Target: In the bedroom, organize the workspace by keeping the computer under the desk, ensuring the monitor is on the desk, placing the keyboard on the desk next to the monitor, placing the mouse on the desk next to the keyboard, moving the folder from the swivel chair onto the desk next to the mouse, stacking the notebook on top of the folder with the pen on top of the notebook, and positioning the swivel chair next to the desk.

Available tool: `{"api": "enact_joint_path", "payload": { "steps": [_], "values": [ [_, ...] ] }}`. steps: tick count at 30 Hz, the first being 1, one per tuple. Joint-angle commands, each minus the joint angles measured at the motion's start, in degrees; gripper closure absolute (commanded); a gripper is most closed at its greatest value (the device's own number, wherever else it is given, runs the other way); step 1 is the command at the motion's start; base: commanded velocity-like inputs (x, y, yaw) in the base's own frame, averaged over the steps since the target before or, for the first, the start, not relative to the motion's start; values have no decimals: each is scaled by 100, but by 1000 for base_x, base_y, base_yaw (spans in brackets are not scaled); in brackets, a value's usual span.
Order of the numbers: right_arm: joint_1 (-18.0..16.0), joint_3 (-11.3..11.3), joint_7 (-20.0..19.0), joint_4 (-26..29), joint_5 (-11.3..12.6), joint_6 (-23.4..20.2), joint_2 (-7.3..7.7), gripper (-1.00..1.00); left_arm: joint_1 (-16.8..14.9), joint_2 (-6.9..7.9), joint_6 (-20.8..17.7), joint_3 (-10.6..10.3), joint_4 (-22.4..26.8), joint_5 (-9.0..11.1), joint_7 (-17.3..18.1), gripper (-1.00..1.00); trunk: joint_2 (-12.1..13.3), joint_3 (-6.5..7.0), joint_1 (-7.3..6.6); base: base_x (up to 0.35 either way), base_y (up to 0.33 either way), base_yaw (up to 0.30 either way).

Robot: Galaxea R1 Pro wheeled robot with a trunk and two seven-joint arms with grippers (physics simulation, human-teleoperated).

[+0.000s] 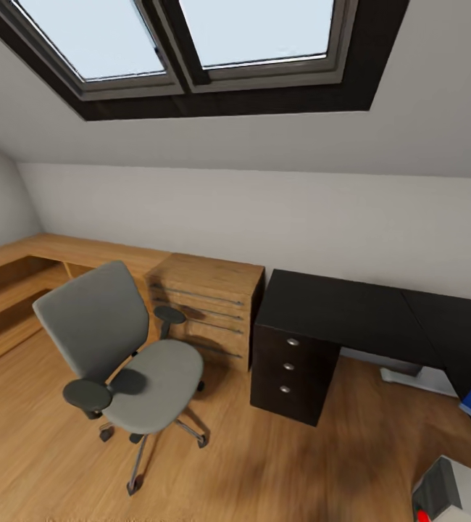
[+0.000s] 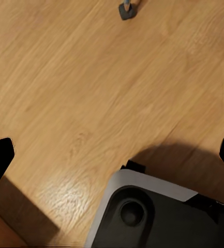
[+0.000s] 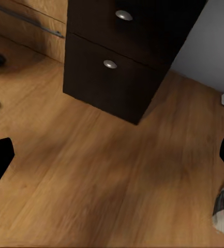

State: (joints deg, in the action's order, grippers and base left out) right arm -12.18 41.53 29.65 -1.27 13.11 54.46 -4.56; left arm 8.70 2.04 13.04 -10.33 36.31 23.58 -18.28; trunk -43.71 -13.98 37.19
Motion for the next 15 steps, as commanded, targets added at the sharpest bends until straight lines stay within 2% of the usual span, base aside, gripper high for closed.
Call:
{"api": "enact_joint_path", "payload": {
  "steps": [1, 3, 6, 15],
  "values": [
    [-3, 48, -7, -14, 1, 21, -2, -100, 0, 9, 23, -48, 8, 59, -45, -100, -6, -7, 2, 0, 0, 289],
    [6, 48, -63, -14, -154, 19, 4, -100, 0, 12, 23, -48, 6, 59, -45, -100, -6, -7, 2, 0, 0, 289],
    [11, 48, -86, -14, -240, 15, 6, -100, 0, 10, 23, -48, 4, 59, -44, -100, -6, -7, 2, 0, 0, 289],
    [14, 48, -114, -14, -302, 2, 8, -100, 0, 23, 23, -48, 5, 59, -44, -100, -6, -7, 2, 0, 0, 288]
  ]
}}
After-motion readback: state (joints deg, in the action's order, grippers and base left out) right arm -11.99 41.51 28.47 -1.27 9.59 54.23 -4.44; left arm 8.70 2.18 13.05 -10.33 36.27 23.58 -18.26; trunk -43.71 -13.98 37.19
